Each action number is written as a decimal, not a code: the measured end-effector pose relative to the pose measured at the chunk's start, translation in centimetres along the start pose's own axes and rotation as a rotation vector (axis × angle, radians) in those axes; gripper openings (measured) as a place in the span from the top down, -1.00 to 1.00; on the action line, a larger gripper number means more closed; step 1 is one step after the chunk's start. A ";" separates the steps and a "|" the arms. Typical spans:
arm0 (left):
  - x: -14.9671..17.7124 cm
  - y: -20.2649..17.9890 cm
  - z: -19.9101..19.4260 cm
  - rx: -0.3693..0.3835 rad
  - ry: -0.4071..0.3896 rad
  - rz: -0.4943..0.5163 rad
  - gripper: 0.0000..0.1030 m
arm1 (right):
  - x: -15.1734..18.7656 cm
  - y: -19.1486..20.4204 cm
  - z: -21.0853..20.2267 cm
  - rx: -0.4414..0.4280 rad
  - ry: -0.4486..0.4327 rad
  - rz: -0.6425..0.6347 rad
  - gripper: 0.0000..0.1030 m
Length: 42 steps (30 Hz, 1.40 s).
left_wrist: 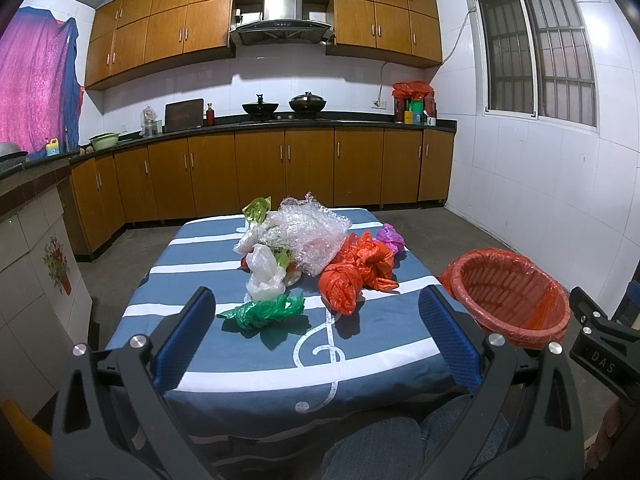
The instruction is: Collect trash
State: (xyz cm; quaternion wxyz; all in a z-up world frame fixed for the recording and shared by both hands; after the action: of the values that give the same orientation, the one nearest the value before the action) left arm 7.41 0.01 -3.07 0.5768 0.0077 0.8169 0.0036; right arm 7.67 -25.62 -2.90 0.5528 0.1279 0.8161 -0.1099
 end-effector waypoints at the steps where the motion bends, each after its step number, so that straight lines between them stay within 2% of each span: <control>1: 0.0 0.0 0.0 0.000 0.000 0.000 -0.92 | 0.0 0.0 0.0 0.000 0.000 0.000 -0.97; 42: 0.0 0.0 0.0 0.001 0.005 -0.002 -0.92 | 0.3 -0.2 0.2 0.000 0.002 0.003 -0.97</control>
State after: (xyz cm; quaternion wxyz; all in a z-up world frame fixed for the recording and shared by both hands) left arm 7.44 0.02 -3.11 0.5746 0.0072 0.8184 0.0028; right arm 7.65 -25.82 -3.28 0.5519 0.1293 0.8166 -0.1091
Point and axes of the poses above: each gripper's, at about its wrist camera, not at the fingertips, and z roughly the way its jaws point, y to its left, x to its underside, the point moved 8 cm from there along z, roughly the way its jaws point, and after that the axes turned 3 degrees about -y, right-handed, at the moved point
